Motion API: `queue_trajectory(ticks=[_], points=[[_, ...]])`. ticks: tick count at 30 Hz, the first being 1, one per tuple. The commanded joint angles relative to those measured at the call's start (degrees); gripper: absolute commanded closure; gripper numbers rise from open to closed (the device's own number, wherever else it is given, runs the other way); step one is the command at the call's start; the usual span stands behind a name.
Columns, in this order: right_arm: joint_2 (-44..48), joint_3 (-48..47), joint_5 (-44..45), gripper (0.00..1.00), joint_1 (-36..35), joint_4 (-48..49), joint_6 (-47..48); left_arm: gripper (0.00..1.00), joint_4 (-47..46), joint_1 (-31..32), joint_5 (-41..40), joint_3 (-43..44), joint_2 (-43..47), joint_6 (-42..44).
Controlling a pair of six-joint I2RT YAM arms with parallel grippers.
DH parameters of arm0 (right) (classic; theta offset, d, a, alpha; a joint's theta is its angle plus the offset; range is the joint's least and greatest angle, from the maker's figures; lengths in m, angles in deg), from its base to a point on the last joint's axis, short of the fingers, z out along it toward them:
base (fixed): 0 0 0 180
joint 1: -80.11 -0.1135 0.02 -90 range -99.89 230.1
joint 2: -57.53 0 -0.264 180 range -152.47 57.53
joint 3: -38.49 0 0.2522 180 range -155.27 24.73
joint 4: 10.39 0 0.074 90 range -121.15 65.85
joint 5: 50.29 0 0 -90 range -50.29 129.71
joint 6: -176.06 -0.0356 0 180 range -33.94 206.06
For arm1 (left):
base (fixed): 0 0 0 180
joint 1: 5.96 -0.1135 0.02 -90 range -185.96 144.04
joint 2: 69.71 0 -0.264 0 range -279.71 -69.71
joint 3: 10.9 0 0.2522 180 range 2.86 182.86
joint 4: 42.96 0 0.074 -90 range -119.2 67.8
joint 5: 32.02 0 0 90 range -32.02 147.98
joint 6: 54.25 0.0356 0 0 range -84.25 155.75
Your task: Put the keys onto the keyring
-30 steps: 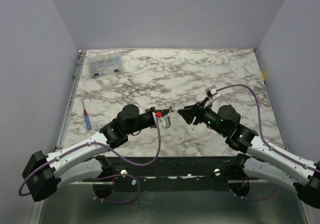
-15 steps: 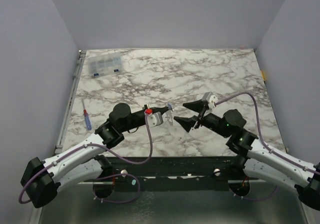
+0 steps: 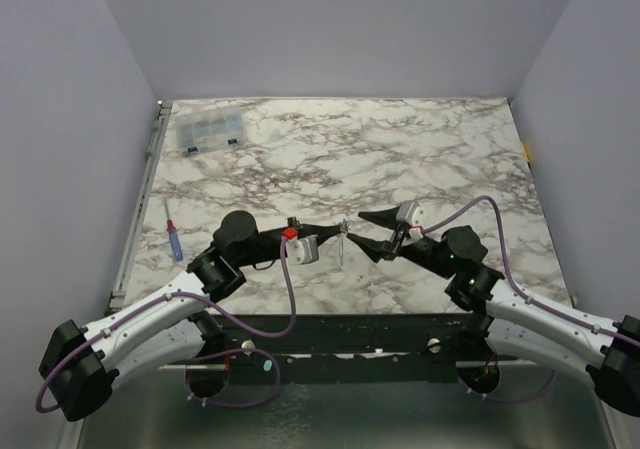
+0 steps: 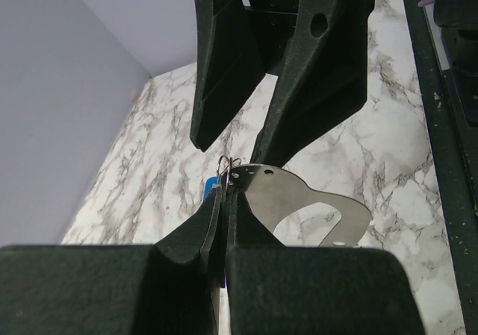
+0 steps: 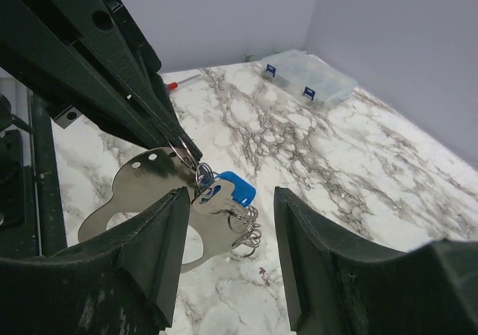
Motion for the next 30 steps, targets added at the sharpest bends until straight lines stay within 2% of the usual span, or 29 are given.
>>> queue_trajectory(ticks=[1,20,30], points=[[-0.1,0.1,-2.4,0.46,-0.3,4.5,1.8,1.0,-2.5,-0.3,4.1,-0.4,1.0,-0.5],[-1.8,-2.3,-8.1,0.67,-0.3,2.4,1.6,1.0,-2.7,-0.4,4.3,-0.4,0.9,-0.7],[-2.8,-2.4,-8.1,0.74,-0.3,4.0,0.7,1.0,-2.8,-0.4,4.1,-0.6,0.9,-0.6]])
